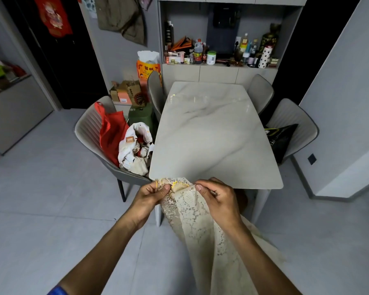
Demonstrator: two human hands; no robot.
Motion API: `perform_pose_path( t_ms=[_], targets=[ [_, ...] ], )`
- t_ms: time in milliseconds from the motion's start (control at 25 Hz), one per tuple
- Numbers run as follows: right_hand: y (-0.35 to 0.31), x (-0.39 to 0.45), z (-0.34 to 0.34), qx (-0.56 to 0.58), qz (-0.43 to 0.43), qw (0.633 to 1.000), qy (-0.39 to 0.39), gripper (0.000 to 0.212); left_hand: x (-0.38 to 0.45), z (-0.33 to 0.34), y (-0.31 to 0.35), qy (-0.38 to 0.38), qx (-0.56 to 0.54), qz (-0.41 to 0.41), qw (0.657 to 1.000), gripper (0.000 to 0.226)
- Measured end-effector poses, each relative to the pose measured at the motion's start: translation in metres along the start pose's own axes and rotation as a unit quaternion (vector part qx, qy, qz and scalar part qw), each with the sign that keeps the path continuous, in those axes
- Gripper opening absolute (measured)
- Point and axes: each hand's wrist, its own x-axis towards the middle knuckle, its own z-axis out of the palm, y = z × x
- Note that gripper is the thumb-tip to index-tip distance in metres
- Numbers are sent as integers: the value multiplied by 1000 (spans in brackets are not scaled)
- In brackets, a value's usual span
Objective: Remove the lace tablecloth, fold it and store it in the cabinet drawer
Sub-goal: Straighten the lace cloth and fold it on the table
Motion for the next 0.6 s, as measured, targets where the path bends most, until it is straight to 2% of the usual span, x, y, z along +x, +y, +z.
perform_pose_path(
  t_ms=[120,280,440,600],
  targets=[
    [-5,-3,-8,9,-39,999,14,12,4,21,15,28,-9,26,999,18],
    [-17,-7,-9,23,-25,997,63,12,5,50,39,59,20,72,995,17],
    [-22,-15,-4,-86,-52,991,86,13,-3,70,50,-21,83,95,992,21],
    [-20,-15,10,-184,0,975,121,25,-10,84,39,-58,110,98,987,20]
  ],
)
